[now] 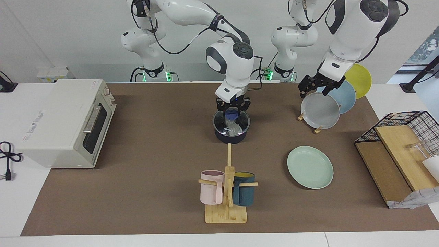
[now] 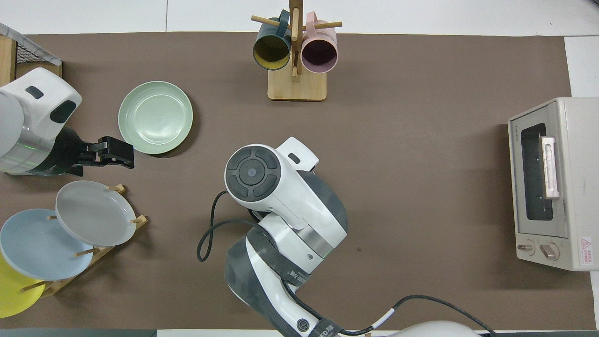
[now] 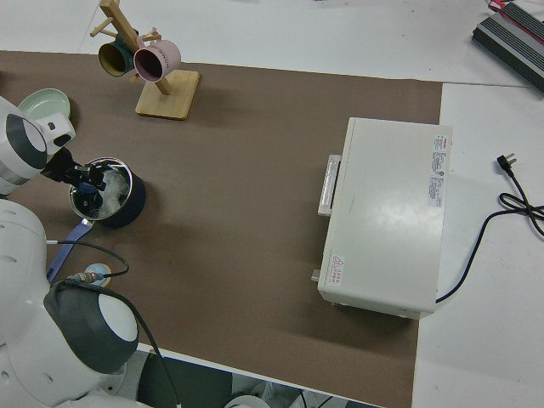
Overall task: Transfer vermicelli from pot to plate
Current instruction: 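Lift the lid off with the right gripper while the left gripper reaches the pot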
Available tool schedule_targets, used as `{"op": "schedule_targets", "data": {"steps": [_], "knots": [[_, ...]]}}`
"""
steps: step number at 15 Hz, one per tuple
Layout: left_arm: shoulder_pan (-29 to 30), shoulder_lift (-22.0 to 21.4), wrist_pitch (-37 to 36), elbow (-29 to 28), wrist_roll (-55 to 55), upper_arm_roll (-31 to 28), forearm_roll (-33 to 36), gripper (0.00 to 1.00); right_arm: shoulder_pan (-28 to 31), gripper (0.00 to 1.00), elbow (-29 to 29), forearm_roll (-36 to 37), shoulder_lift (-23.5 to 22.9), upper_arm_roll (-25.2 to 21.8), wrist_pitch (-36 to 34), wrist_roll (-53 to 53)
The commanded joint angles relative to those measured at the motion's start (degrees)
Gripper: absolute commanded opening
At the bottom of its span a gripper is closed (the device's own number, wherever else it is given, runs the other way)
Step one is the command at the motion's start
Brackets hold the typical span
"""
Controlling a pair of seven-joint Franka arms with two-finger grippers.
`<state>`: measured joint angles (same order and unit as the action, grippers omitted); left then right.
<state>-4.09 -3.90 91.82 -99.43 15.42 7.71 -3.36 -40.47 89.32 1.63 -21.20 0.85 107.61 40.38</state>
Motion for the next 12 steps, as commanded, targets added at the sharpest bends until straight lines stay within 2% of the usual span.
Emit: {"op": "schedule_targets", "data": {"steps": [1, 3, 5, 6, 7, 9, 11, 12], "knots": [[-0.04, -0.41, -0.06, -0.33, 0.31, 0.29, -0.68, 1.00, 4.16, 0.52, -2.92, 0.48, 1.07, 0.29, -4.41, -6.25], [-0.47, -0.41, 0.11, -0.33, 0.31, 0.55, -0.68, 1.00, 7.59, 0.52, -2.92, 0.65, 2.21, 0.29, -5.56, -11.52], [-3.80, -0.49, 1.25, -1.11, 1.79, 0.55, -0.68, 1.00, 10.93, 0.52, -2.84, 0.92, 3.35, 0.03, -7.05, -18.37], [-6.77, -0.49, 2.39, -2.34, 6.77, 0.55, -0.77, 1.00, 12.94, 0.52, -2.84, 0.92, 3.44, -0.06, -8.10, -21.71], [-10.72, -0.58, 5.01, -4.44, 12.73, 0.55, -0.77, 1.00, 15.23, 0.52, -2.75, 1.01, 3.44, -0.06, -8.72, -25.22], [-19.59, 0.11, 15.44, -10.93, 24.08, 0.55, -0.77, 1.00, 19.71, 0.52, -1.44, 1.01, 3.62, 0.03, -7.95, -31.56], [-26.98, 4.49, 24.41, -14.90, 32.09, 0.55, -0.77, 1.00, 23.76, 0.52, 1.46, 1.01, 4.49, 0.03, -5.67, -37.54], [-28.59, 6.08, 27.16, -15.88, 33.00, 0.55, -0.77, 1.00, 25.25, 0.52, 3.99, 1.01, 5.28, -0.06, -4.17, -39.22]]}}
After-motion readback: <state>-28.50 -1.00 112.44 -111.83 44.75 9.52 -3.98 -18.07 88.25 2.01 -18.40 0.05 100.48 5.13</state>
